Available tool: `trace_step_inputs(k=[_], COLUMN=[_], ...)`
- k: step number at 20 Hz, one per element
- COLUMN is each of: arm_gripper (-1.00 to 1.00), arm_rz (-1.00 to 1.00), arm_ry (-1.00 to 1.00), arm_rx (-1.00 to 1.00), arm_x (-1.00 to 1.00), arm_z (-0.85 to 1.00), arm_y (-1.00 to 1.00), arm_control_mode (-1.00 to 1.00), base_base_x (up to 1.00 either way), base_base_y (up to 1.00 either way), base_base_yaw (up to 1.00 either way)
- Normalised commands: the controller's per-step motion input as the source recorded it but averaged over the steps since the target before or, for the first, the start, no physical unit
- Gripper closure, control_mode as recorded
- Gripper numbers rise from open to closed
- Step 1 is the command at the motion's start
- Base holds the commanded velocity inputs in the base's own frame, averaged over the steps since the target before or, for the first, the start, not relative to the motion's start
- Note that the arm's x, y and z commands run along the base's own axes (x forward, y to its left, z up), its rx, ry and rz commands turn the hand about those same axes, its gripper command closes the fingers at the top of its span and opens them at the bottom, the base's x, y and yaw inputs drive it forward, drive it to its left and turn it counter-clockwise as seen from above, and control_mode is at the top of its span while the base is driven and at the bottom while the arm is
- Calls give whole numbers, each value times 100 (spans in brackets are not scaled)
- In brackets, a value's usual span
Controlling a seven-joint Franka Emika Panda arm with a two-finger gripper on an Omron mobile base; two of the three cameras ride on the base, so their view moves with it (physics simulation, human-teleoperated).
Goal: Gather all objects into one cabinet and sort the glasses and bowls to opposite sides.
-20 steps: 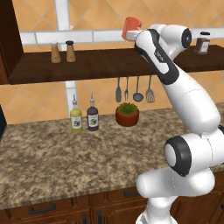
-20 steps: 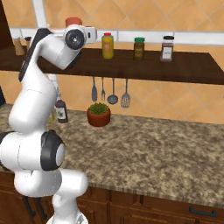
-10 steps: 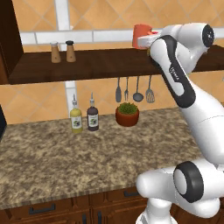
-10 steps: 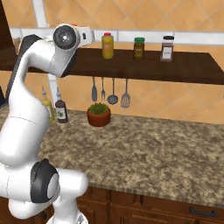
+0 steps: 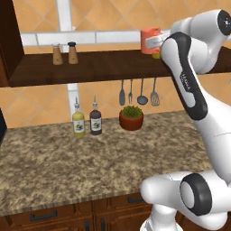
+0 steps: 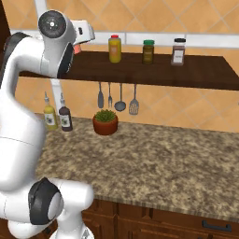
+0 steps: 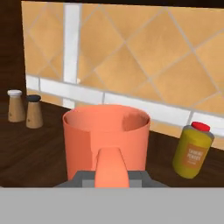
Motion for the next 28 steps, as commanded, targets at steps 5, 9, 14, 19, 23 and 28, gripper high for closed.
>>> trace_step_inputs(k=[5,9,14,19,23,28], arm_gripper=[100,100,100,100,100,100], arm_rz=[0,0,0,-2,0,0], arm_ry=[-21,0,0,0,0,0], arm_rx=[0,0,0,0,0,0], arm_x=[-35,0,0,-3,0,0], arm_z=[3,0,0,0,0,0], arm_y=[0,0,0,0,0,0], arm_control_mode=[-100,-100,-100,100,100,100], base_base_x=[0,0,0,-20,-33,-30], base_base_y=[0,0,0,-10,-19,-20], base_base_yaw=[0,0,0,-20,-52,-64])
